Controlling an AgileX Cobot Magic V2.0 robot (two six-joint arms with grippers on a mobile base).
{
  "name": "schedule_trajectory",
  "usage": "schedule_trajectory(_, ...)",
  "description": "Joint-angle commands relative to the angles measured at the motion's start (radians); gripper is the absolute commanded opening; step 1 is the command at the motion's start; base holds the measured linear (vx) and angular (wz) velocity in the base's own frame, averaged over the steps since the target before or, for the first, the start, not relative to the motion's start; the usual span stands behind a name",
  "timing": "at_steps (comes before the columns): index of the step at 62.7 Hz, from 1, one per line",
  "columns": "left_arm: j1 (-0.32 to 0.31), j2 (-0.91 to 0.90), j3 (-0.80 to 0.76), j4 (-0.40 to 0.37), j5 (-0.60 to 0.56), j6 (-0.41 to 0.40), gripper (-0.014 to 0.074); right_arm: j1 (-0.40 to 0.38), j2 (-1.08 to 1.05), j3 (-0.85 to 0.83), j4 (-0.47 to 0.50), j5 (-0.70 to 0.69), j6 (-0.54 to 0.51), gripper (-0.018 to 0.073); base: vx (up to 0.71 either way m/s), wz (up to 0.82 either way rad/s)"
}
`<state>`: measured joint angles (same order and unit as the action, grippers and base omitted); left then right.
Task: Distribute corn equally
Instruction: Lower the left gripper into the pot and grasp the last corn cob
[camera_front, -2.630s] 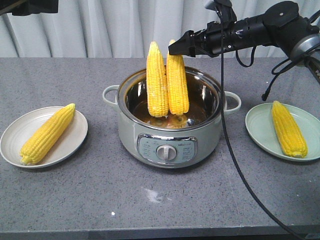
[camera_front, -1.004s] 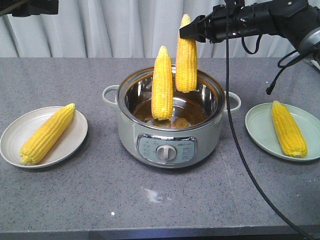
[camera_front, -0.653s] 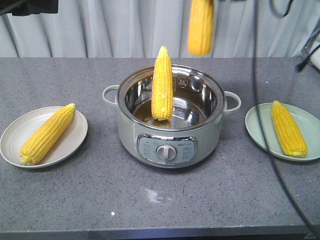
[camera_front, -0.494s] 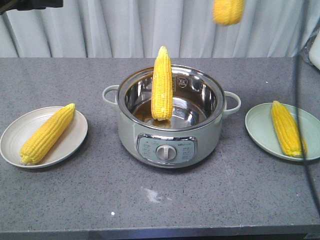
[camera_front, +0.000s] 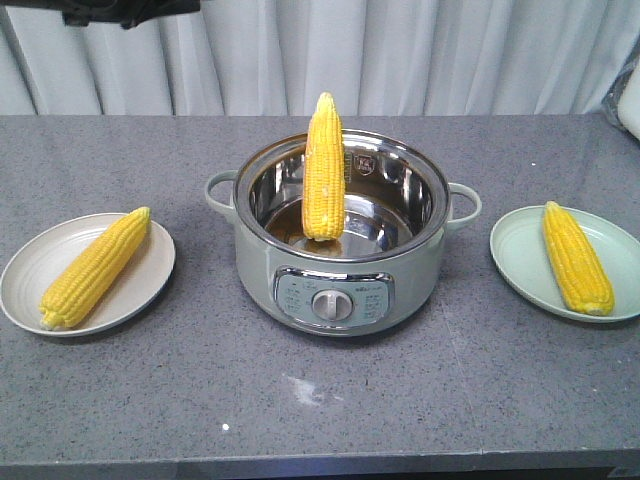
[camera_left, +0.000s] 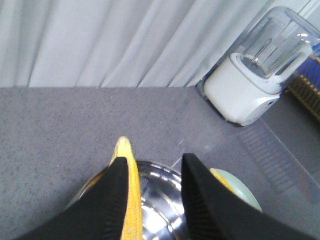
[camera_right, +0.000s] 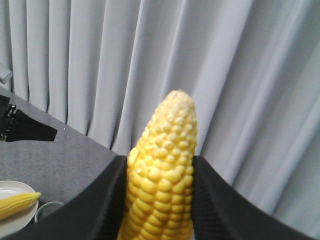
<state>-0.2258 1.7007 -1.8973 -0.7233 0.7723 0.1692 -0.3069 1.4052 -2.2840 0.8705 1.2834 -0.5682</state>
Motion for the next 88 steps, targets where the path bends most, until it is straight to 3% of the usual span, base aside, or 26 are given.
schedule_trajectory(1, -0.023, 0.004, -0.117, -0.053, -0.033, 0.013, 0.0251, -0.009, -0.021, -0.017, -0.004, -0.031, 0.019, -0.0004, 0.00, 0.00)
schedule_trajectory(16, -0.112, 0.084, -0.174, -0.015, 0.014, 0.042, 0.0315, -0.009, -0.018, -0.017, -0.028, -0.011, 0.021, -0.0004, 0.00, 0.00)
schedule_trajectory(30, -0.164, 0.151, -0.174, 0.004, 0.018, 0.042, 0.0578, -0.009, -0.018, -0.017, -0.031, -0.009, 0.025, -0.0004, 0.00, 0.00)
schedule_trajectory(37, -0.178, 0.187, -0.174, 0.001, 0.007, 0.042, 0.0654, -0.009, -0.018, -0.017, -0.031, -0.005, 0.033, -0.0004, 0.00, 0.00)
schedule_trajectory(56, -0.178, 0.227, -0.173, -0.024, -0.043, 0.032, 0.0575, -0.009, -0.018, -0.017, -0.035, 0.000, 0.040, -0.0004, 0.00, 0.00)
schedule_trajectory(71, -0.178, 0.228, -0.173, 0.135, -0.034, 0.030, 0.0500, -0.009, -0.018, -0.017, -0.035, 0.001, 0.043, -0.0004, 0.00, 0.00)
schedule_trajectory(88, -0.178, 0.287, -0.173, 0.086, -0.019, -0.015, 0.0515, -0.009, -0.003, -0.017, -0.034, 0.003, 0.049, -0.0004, 0.00, 0.00)
